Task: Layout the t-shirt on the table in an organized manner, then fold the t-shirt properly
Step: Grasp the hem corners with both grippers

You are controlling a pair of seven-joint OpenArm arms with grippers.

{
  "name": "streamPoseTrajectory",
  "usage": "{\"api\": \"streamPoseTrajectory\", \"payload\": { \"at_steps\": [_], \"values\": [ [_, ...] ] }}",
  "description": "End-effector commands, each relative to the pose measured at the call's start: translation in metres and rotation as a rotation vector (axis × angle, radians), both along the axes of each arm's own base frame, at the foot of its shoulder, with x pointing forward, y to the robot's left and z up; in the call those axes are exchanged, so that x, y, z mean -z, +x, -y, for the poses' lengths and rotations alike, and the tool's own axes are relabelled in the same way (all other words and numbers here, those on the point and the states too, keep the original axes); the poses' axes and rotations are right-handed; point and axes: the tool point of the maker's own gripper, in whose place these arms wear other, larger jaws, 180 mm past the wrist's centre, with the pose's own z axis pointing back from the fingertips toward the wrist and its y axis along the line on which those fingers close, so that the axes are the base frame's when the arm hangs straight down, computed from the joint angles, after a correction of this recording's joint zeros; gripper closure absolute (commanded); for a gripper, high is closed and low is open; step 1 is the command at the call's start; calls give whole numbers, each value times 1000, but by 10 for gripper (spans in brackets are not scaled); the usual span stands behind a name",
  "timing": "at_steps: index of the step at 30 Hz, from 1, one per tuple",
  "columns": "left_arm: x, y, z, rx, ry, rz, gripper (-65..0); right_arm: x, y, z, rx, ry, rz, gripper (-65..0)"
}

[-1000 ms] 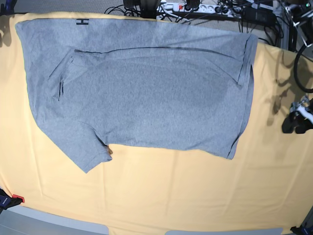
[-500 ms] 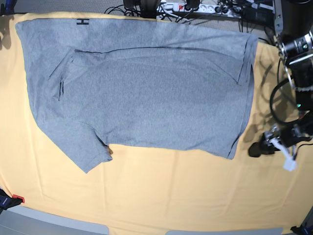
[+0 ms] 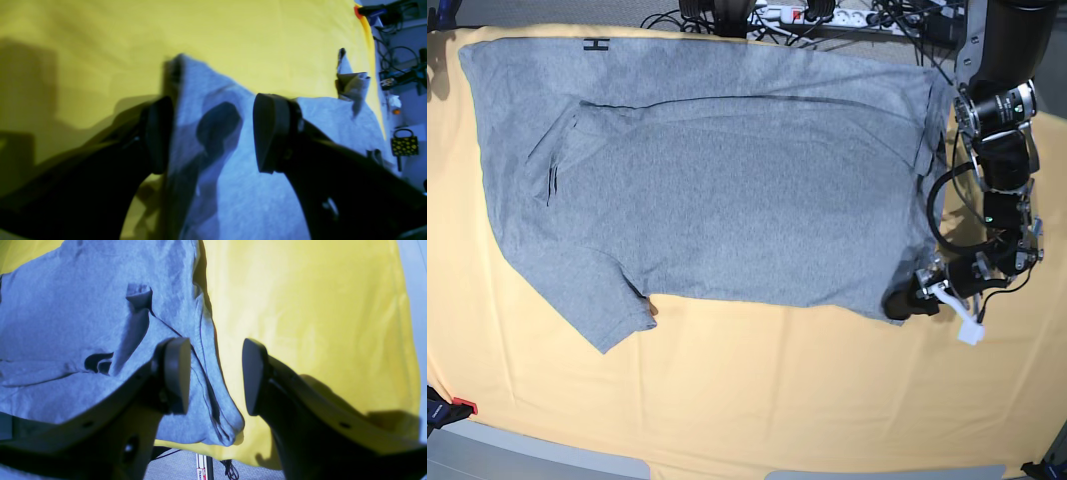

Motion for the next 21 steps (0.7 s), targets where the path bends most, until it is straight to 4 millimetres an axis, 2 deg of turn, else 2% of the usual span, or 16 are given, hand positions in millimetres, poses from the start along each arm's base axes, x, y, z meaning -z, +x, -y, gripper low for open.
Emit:
{"api": "streamPoseTrajectory", "payload": {
  "at_steps": [1, 6, 9, 10, 11, 15, 17, 21],
  "values": [
    [-7, 4, 1, 22, 21, 9, -388, -15, 7, 3, -17, -29, 41, -279],
    [7, -8, 35, 148, 38, -48, -388, -15, 7, 3, -17, -29, 41, -279],
    [17, -15, 48, 225, 95, -80, -386, -15, 7, 3, -16, -28, 41, -279],
    [18, -16, 51, 242, 107, -84, -367, -14, 7, 3, -15, -27, 41, -279],
    [18, -16, 53, 253, 116, -84, -331, -14, 7, 3, -15, -27, 41, -279],
    [8, -7, 51, 244, 114, -59, -91, -14, 7, 3, -15, -27, 41, -279],
    [-1, 0, 49, 232, 108, -38, 0, -14, 7, 3, -15, -27, 41, -279],
    [-16, 11, 46, 211, 97, -2, 0, -14, 7, 3, -15, -27, 41, -279]
  ]
}}
